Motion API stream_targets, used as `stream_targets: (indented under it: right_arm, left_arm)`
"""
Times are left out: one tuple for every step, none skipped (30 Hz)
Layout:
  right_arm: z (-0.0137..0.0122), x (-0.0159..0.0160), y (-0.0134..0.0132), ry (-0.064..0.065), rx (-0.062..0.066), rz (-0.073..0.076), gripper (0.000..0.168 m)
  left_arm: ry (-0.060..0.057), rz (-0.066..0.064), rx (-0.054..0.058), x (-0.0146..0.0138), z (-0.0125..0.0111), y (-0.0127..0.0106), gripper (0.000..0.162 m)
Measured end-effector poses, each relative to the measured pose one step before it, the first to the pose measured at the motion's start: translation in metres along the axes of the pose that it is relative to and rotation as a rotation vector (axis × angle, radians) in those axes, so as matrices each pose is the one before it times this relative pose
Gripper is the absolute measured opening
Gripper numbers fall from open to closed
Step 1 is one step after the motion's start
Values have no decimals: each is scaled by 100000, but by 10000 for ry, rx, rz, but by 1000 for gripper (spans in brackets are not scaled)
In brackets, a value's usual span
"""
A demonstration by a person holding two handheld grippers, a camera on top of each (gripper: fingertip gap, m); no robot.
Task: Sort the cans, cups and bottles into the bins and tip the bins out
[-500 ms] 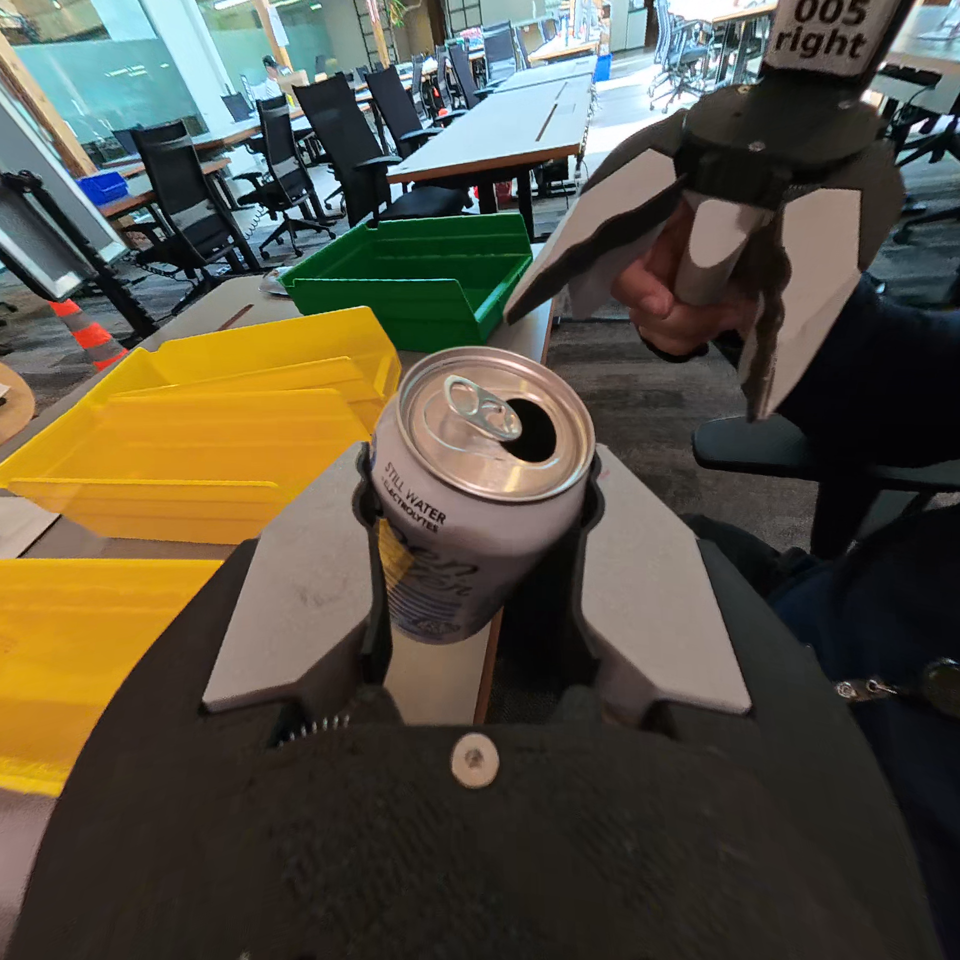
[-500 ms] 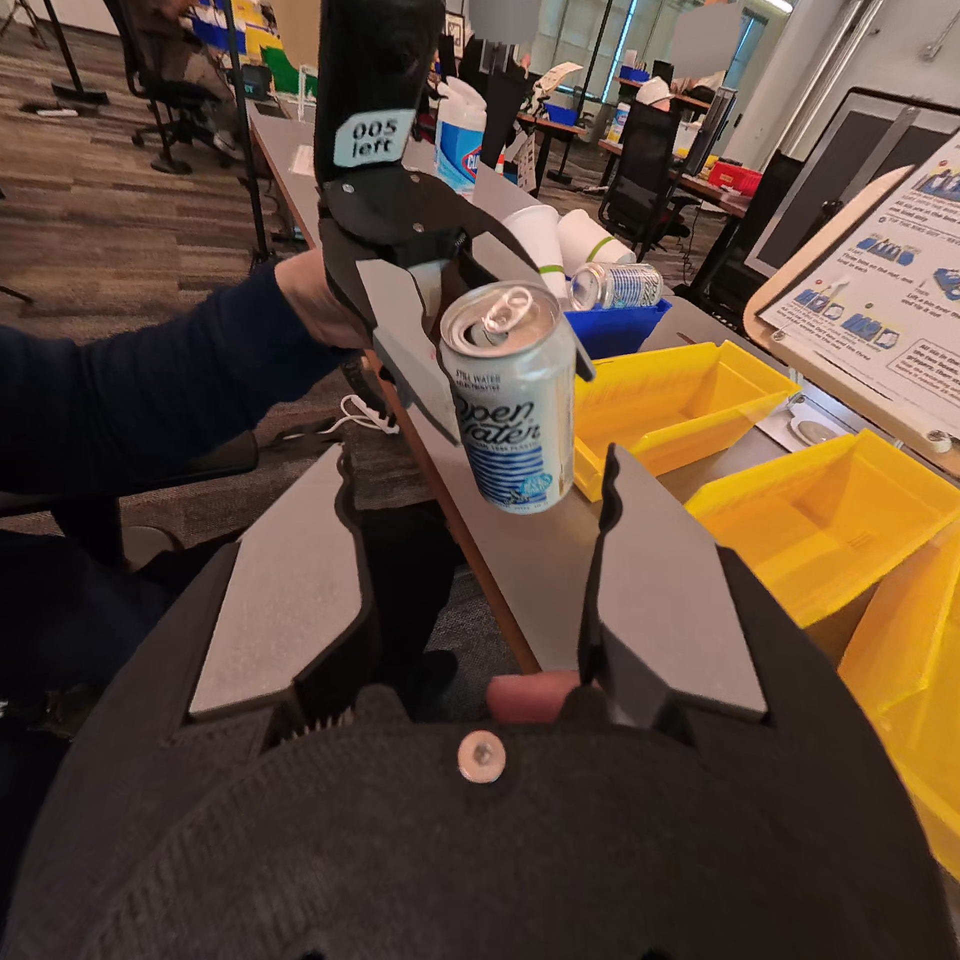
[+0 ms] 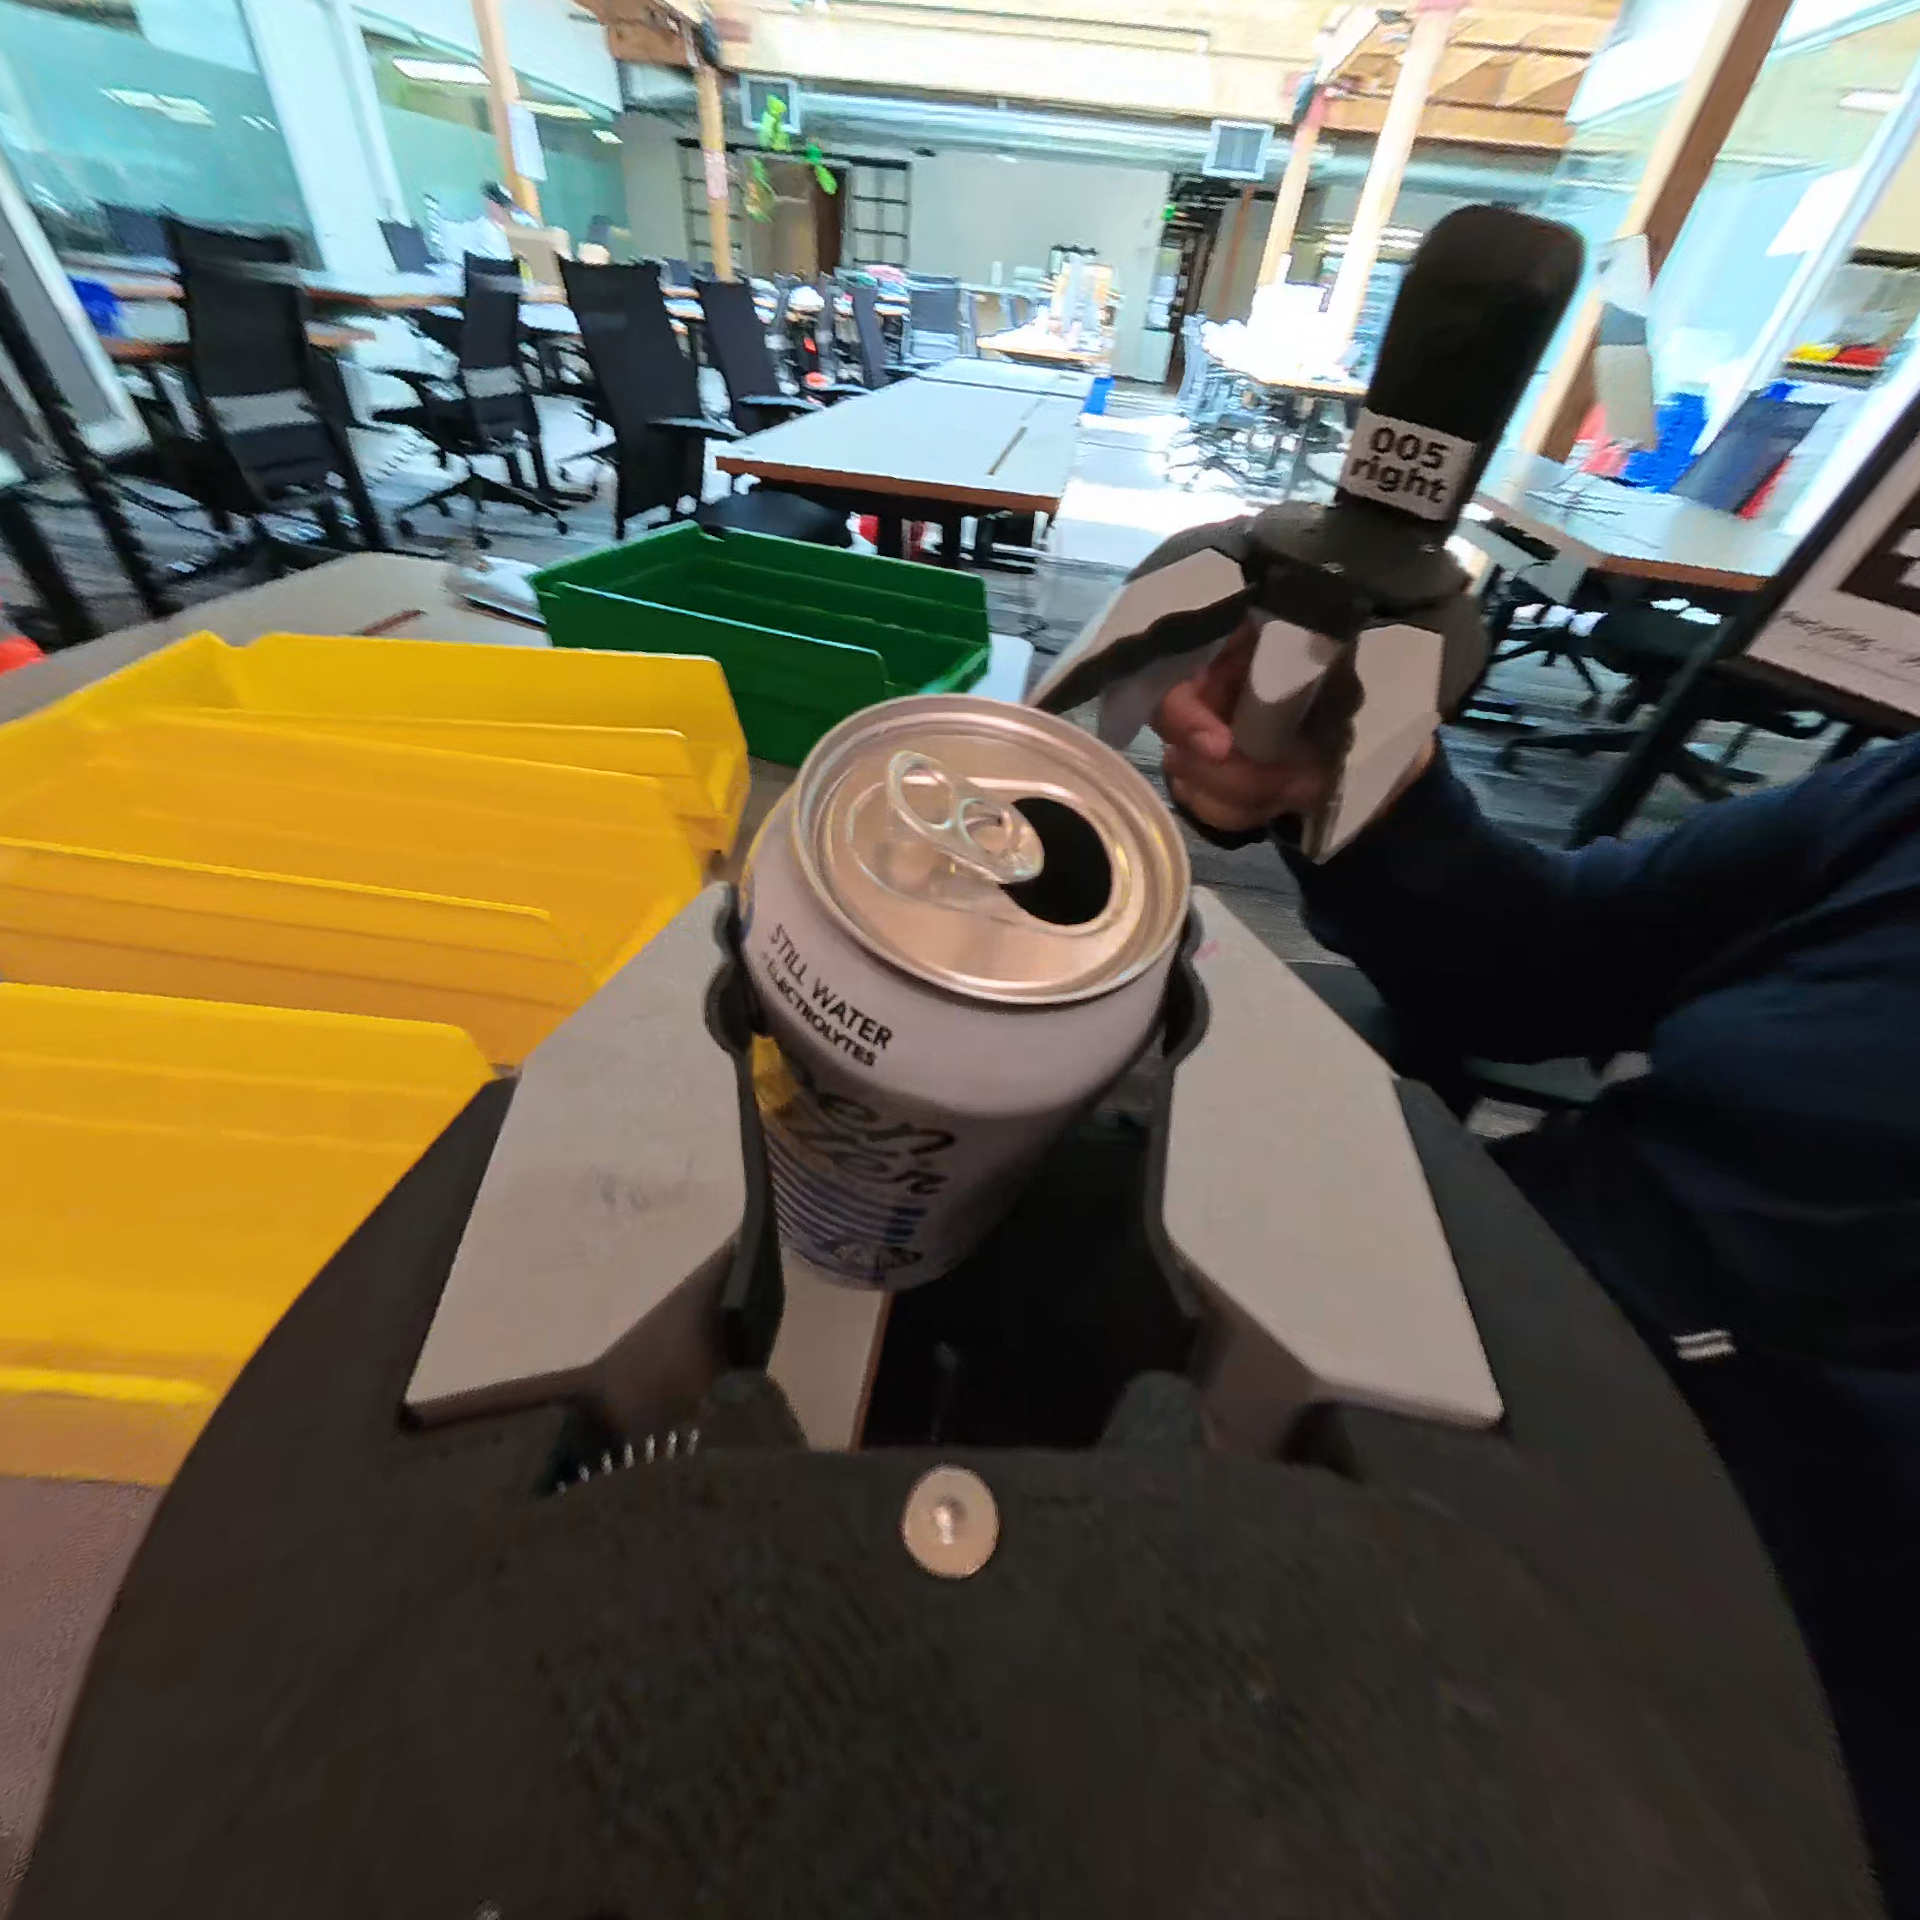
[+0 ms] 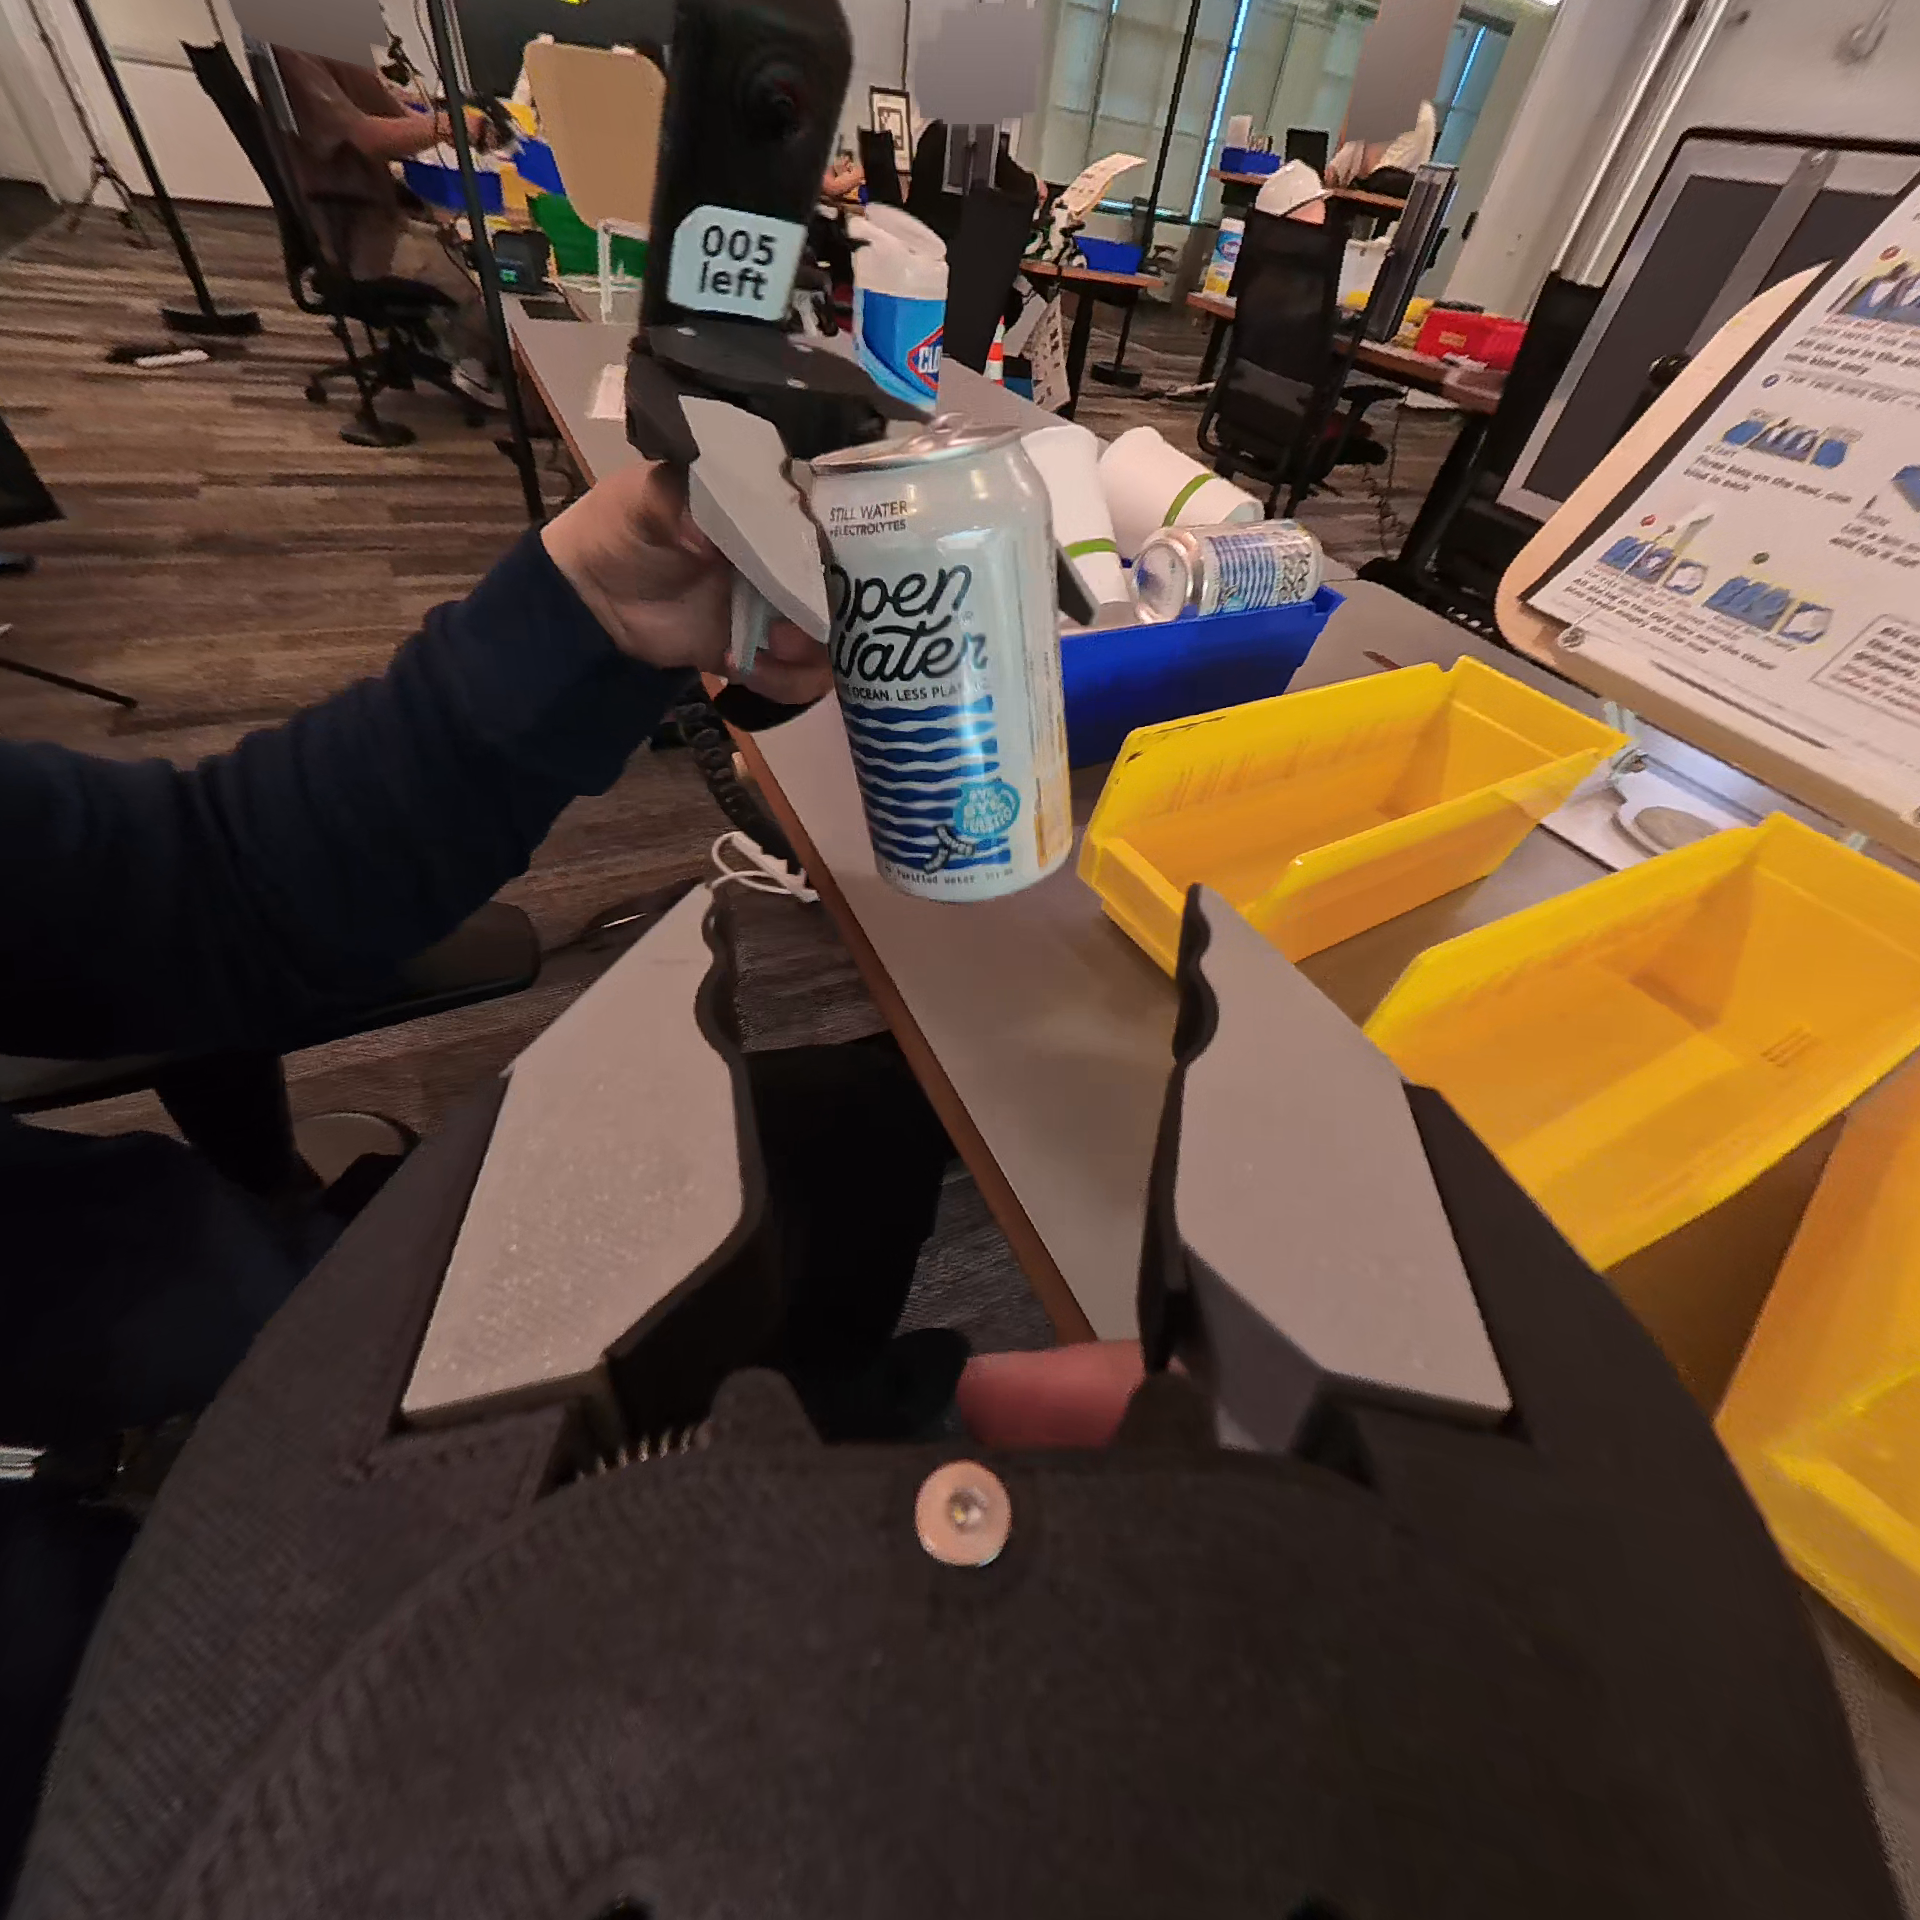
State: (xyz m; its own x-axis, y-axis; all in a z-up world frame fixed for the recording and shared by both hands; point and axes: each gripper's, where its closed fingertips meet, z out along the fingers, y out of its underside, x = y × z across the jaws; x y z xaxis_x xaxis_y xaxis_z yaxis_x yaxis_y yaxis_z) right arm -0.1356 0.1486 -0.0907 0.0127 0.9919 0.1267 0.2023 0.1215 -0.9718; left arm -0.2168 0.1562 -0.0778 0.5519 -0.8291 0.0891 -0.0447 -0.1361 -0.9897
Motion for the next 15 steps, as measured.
stream_targets:
  right_arm:
    - [244, -141, 231, -109, -70, 88, 84]
    - [225, -38, 261, -33, -96, 42, 85]
    - [208, 50, 227, 32, -87, 9, 85]
    - [190, -16, 161, 5, -51, 9, 85]
    - [218, -86, 139, -44, -29, 37, 85]
    - [241, -90, 130, -38, -26, 72, 85]
    - [289, -72, 163, -25, -37, 84, 86]
    - [309, -46, 187, -3, -54, 79, 89]
    - [306, 3, 206, 39, -72, 64, 91]
    - [276, 59, 213, 80, -83, 38, 92]
    - [231, 91, 141, 103, -50, 27, 93]
    - [190, 64, 30, 96, 16, 41, 94]
    - [166, 13, -66, 62, 76, 65, 94]
    - [181, -84, -116, 13, 113, 92, 94]
    - [199, -178, -58, -40, 79, 86, 93]
  left_arm:
    - [289, -197, -94, 272, 412, 259, 80]
    - [299, -208, -61, 280, 390, 187, 80]
    - [319, -239, -71, 323, 356, 163, 80]
    - [284, -279, -78, 259, 300, 132, 80]
    - [248, -238, -7, 210, 245, 33, 80]
    - [178, -168, 87, 159, 190, -96, 80]
    - [118, -91, 158, 112, 150, -184, 80]
    - [89, -74, 144, 92, 157, -177, 80]
    - [65, -84, 54, 63, 193, -49, 80]
    - [38, -54, -55, 46, 218, 108, 80]
    - [-16, -12, -66, 8, 256, 149, 80]
    - [-20, -7, -80, 23, 302, 168, 81]
    - [4, -19, -103, 78, 346, 206, 81]
    - [-12, -40, -61, 49, 386, 115, 81]
    - [-20, -63, -9, 30, 422, 43, 81]
